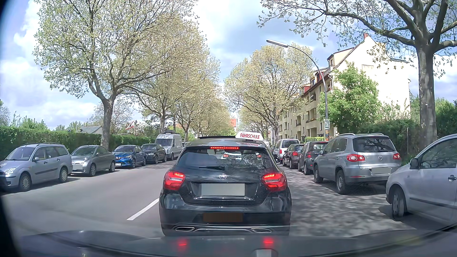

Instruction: Follow the waypoints while adhering to traffic rules and regulations

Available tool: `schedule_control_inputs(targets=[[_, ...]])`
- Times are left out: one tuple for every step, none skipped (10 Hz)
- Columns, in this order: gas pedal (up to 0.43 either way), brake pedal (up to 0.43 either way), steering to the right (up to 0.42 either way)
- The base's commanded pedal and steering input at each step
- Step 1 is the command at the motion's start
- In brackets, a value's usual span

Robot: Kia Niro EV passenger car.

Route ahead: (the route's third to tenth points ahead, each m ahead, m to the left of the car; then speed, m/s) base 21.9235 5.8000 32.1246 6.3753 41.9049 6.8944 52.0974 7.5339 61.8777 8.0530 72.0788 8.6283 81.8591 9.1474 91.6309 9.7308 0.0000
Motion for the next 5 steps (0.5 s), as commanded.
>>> schedule_control_inputs(targets=[[0.0, 0.293, 0.009], [0.0, 0.293, 0.009], [0.0, 0.293, 0.009], [0.0, 0.293, 0.009], [0.0, 0.293, 0.009]])
